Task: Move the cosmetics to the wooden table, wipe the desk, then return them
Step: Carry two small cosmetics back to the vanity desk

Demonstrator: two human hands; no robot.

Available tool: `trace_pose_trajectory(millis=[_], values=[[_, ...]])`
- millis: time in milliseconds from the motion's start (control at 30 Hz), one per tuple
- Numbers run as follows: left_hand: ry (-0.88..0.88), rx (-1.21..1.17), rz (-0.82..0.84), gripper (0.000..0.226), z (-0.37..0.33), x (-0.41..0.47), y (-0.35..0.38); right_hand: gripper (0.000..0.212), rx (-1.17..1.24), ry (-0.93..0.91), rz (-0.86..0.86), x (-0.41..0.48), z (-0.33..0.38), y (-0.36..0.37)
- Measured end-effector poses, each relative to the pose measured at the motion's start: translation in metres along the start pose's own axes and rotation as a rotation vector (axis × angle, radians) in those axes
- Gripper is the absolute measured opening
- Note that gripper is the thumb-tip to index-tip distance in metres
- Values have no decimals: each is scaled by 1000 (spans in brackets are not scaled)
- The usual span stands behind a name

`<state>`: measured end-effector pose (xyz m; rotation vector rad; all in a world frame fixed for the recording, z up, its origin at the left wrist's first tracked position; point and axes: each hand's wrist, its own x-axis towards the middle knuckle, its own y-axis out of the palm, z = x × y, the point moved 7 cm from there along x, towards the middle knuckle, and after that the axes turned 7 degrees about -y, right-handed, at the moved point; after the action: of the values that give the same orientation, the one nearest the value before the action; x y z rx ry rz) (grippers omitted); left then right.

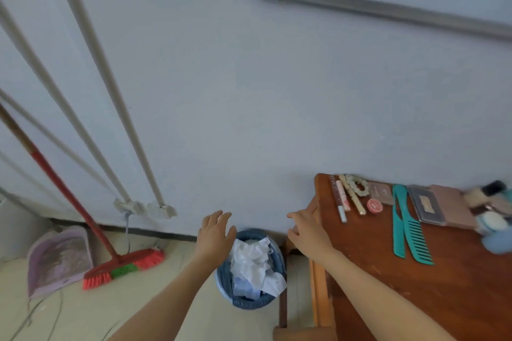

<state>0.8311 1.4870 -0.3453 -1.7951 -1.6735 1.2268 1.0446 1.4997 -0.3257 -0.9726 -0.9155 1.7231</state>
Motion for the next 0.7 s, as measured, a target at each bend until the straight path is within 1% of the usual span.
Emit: trace_pose_trajectory(millis=[133,267,400,533,700], values=[[152,-35,-33,44,-44,8,-14,39,-65,49,-140,-20,-9,-51],[317,-93,-44,44,-97,5,-23,37,-78,179,-281,-51,-29,-98],[443,-136,-26,43,-139,-9,-14,39,-80,280,-354,-83,-53,-122],[508,-116,36,42,-161,-24,14,40,-56,331,-364,-108,-74,-120],[483,-31,62,42,-184,-29,43,38,-13,354,-346,-114,-107,-113]])
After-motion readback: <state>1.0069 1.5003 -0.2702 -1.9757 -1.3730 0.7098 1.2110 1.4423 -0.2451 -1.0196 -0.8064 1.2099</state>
